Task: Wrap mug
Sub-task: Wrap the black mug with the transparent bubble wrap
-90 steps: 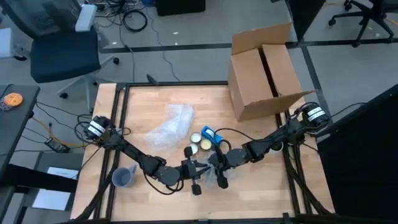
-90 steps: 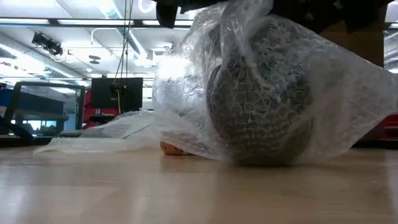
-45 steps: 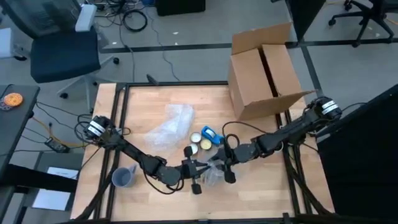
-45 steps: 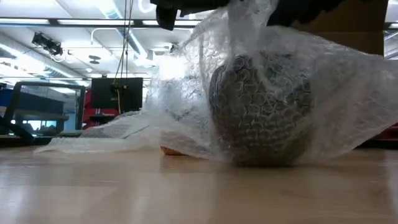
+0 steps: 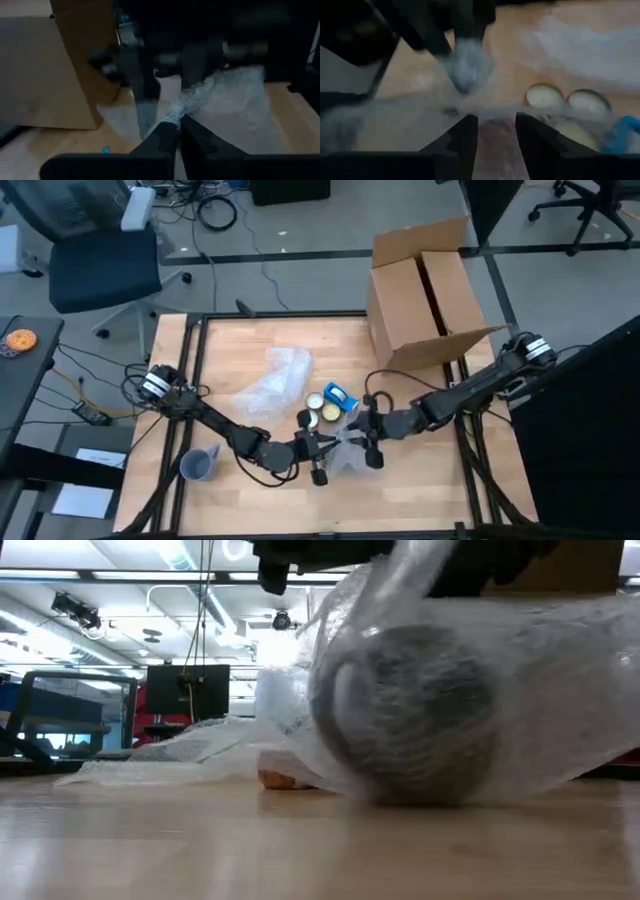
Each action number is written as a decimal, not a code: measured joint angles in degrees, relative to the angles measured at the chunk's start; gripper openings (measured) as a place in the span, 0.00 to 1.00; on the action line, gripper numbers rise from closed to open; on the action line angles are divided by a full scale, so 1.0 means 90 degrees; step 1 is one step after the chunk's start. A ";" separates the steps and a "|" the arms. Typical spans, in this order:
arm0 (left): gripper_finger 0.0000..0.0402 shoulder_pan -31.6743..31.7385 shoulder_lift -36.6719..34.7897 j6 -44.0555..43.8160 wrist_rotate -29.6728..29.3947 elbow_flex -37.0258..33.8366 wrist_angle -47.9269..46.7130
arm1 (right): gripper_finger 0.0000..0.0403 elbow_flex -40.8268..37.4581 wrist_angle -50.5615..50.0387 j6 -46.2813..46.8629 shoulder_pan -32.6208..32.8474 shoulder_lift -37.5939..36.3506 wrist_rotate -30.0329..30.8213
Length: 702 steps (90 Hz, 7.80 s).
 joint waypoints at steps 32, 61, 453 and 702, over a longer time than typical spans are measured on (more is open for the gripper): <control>0.00 -0.0206 0.0001 0.0360 0.0093 0.0001 0.0412 | 0.28 0.0000 0.1750 -0.0548 -0.0196 0.1158 -0.0393; 0.00 -0.0198 0.0001 0.0356 0.0090 0.0001 0.0323 | 0.28 0.0000 0.1365 -0.0528 -0.0150 0.0926 -0.0560; 0.30 0.0504 -0.0213 0.0200 0.0697 0.0006 -0.0063 | 0.28 0.0002 -0.0394 0.1146 0.0163 -0.0092 -0.0213; 0.47 0.0574 -0.0472 -0.1451 0.3505 -0.0647 -0.1873 | 0.24 0.4645 -0.6958 -0.1494 -0.0727 0.2672 -0.2054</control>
